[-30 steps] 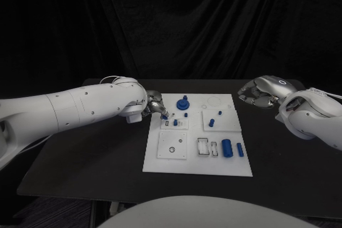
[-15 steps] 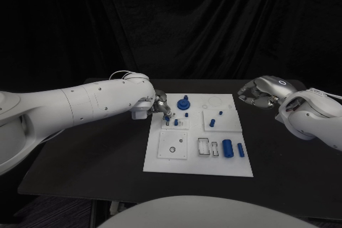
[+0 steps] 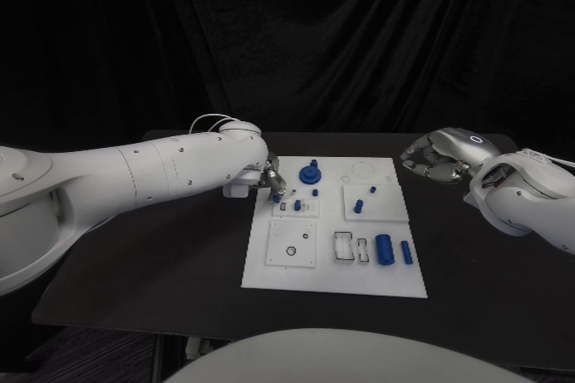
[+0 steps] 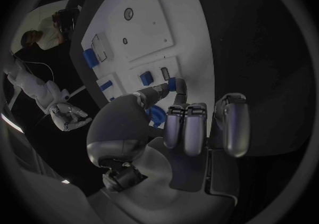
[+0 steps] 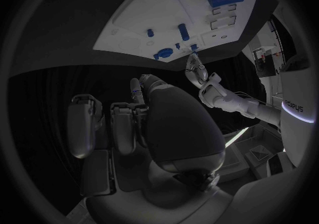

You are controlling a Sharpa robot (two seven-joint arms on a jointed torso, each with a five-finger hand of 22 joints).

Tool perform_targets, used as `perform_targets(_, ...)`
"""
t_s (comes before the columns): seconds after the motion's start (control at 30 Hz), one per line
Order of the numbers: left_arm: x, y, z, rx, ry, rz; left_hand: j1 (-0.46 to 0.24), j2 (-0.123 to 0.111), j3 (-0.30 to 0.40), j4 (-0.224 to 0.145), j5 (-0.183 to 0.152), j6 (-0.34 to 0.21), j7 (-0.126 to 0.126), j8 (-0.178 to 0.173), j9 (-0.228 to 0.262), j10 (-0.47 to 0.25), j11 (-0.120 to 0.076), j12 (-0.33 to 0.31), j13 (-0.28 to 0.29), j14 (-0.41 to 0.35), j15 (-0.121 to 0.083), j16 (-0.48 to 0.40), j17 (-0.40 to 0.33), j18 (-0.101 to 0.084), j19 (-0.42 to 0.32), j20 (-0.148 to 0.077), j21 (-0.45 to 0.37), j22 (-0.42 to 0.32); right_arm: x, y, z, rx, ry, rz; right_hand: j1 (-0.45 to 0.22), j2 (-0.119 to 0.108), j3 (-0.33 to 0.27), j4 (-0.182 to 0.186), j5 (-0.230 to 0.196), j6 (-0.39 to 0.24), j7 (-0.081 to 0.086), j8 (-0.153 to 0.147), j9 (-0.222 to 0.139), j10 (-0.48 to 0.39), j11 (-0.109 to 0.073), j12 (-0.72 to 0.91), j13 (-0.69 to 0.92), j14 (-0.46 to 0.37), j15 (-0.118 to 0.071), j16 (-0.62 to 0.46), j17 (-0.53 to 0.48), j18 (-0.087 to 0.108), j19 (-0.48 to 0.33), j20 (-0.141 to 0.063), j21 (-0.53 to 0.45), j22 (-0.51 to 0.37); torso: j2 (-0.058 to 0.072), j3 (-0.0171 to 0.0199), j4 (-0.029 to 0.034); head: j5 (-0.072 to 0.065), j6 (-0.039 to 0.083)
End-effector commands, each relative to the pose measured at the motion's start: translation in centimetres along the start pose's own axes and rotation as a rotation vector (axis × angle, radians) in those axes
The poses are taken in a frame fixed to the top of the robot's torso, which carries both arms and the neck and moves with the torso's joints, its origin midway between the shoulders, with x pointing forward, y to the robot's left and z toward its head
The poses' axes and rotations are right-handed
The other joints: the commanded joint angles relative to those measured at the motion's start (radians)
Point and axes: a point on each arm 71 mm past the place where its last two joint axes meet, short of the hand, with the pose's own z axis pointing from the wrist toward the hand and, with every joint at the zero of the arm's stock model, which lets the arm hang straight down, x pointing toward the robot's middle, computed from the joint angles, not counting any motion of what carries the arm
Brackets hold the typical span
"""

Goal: Assemble the parts on the task board

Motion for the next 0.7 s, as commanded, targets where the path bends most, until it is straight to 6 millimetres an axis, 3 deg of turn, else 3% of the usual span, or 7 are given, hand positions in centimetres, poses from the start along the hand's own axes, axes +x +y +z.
perform_targets(0.03,0.1,-0.3,-0.1,-0.015,0.009,0.031,0.000,0.011,0.024,-0.034,0.004,-0.010,-0.002,-0.006,0.020,0.106,0.005,0.003,0.261,0.106,0.009,0.003,0.263,0.010,0.003,0.008,-0.003,0.201,0.1,-0.1,0.0,0.015,0.000,-0.001,0.006,-0.006,0.004,0.000,0.004,0.004,0.001,-0.004,-0.001,0.036,0.005,-0.004,0.206,0.079,0.009,-0.006,0.214,0.013,0.006,0.006,-0.005,0.205,0.000,0.0002,-0.0006,0.000,0.000)
perform_targets(0.7,0.9,-1.4,-0.3,0.030,0.016,0.042,-0.003,0.026,-0.016,-0.025,0.005,-0.013,0.000,-0.008,0.019,0.106,0.007,0.003,0.261,0.106,0.010,0.003,0.263,0.010,0.003,0.009,-0.004,0.200,0.1,0.0,0.0,0.014,0.002,-0.001,0.006,-0.006,0.004,0.000,0.004,0.004,0.001,-0.004,-0.001,0.034,0.005,-0.007,0.203,0.079,0.009,-0.007,0.214,0.013,0.006,0.007,-0.005,0.205,0.000,0.0000,0.0005,-0.001,0.000)
